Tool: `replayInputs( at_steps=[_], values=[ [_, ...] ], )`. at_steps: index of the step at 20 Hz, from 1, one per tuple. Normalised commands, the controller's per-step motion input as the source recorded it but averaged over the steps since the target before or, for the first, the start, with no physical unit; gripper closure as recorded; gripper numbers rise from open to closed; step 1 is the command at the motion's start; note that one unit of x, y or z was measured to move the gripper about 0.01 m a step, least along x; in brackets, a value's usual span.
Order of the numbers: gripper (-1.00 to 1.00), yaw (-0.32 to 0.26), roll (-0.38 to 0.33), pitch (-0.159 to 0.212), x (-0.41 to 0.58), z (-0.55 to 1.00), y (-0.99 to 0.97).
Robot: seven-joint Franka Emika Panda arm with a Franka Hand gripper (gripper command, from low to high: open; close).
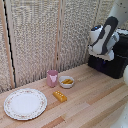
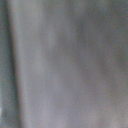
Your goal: Carefully navigate your gripper to the air fryer's handle. Confidently seize the handle using your gripper. Gradually bring the handle toward yourself to access the air fryer.
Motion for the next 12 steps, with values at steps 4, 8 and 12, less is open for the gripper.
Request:
replayInputs(
  at_steps=[4,8,12],
  values=[
    [1.0,-0.205,0.267,0.038,-0.009,0.17,0.23],
    [1.0,-0.218,0.183,0.0,-0.039,0.13,0.38],
    [1.0,-0.212,0.129,0.0,-0.027,0.03,0.48]
  ],
)
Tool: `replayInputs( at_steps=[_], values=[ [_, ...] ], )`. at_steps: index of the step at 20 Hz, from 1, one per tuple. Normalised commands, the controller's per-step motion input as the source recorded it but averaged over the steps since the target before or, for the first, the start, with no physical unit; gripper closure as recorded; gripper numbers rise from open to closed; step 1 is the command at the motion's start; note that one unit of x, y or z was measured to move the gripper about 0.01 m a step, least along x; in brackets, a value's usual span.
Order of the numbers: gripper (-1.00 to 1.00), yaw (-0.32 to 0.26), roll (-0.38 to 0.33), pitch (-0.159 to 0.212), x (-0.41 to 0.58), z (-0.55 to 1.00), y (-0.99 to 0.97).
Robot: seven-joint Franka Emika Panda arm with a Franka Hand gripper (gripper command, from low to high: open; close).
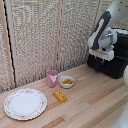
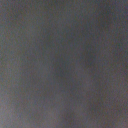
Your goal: Carefully navigate your gripper to the air fryer's handle. Confidently seize the handle using your gripper. Gradually bring the handle toward yourself to access the air fryer.
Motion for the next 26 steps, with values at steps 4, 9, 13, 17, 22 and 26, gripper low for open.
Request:
replayInputs(
  at_steps=[4,9,13,17,22,26],
  values=[
    [1.0,-0.224,0.118,0.0,-0.031,0.03,0.47],
    [1.0,-0.24,0.095,-0.052,-0.078,0.09,0.48],
    [1.0,-0.053,0.058,-0.153,-0.361,0.02,0.84],
    [1.0,-0.036,0.041,-0.151,-0.348,-0.03,0.89],
    [1.0,-0.108,0.022,-0.123,-0.131,-0.1,0.83],
    [1.0,-0.258,0.0,-0.048,0.0,-0.14,0.56]
  ],
)
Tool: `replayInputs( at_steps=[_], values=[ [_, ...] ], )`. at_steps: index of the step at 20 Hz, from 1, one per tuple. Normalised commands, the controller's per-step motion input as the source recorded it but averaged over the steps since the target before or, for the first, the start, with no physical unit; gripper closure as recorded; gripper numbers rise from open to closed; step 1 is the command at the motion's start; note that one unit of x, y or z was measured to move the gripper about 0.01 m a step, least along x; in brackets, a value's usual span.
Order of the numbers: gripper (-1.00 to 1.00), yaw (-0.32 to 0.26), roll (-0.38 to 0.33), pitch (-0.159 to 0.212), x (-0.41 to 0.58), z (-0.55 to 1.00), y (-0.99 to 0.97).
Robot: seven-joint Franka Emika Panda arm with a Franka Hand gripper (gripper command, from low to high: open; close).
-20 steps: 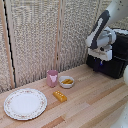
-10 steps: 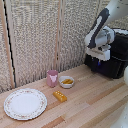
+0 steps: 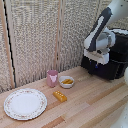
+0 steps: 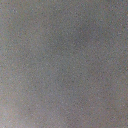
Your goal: Carefully navigate your gripper to the air fryer's handle. Confidently seize the handle using your gripper. Gradually bring the handle toward yourself to access the air fryer.
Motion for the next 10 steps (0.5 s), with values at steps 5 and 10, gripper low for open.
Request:
replayInputs(
  at_steps=[5,10],
  values=[
    [1.0,-0.162,-0.004,-0.009,0.177,-0.19,0.72],
    [1.0,-0.091,0.0,0.001,0.313,-0.04,0.82]
  ],
)
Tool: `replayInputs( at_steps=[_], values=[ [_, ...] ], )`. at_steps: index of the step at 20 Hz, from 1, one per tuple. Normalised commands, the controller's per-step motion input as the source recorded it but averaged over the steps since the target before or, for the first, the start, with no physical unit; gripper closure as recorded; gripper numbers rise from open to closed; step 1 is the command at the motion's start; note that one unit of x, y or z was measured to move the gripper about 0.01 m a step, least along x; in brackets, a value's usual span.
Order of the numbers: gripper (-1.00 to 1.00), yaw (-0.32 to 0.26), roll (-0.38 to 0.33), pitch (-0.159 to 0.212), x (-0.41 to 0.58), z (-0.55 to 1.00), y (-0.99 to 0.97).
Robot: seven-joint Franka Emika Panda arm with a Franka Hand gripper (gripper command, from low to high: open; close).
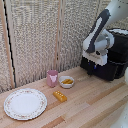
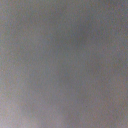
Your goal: Carefully navigate your gripper to the air fryer's handle. Confidently seize the handle using your gripper. Gradually bring the handle toward yourself to access the air fryer.
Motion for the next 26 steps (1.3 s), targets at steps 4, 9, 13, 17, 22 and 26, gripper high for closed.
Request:
replayInputs(
  at_steps=[4,9,13,17,22,26],
  values=[
    [1.0,-0.141,0.0,0.0,0.157,0.02,0.75],
    [1.0,-0.102,-0.001,0.0,0.065,0.05,0.85],
    [1.0,-0.041,-0.015,0.0,-0.033,0.03,0.93],
    [1.0,-0.132,-0.002,-0.005,0.036,0.0,0.84],
    [1.0,-0.158,-0.002,0.0,0.085,-0.06,0.78],
    [1.0,-0.155,-0.001,-0.001,0.134,-0.11,0.78]
  ],
)
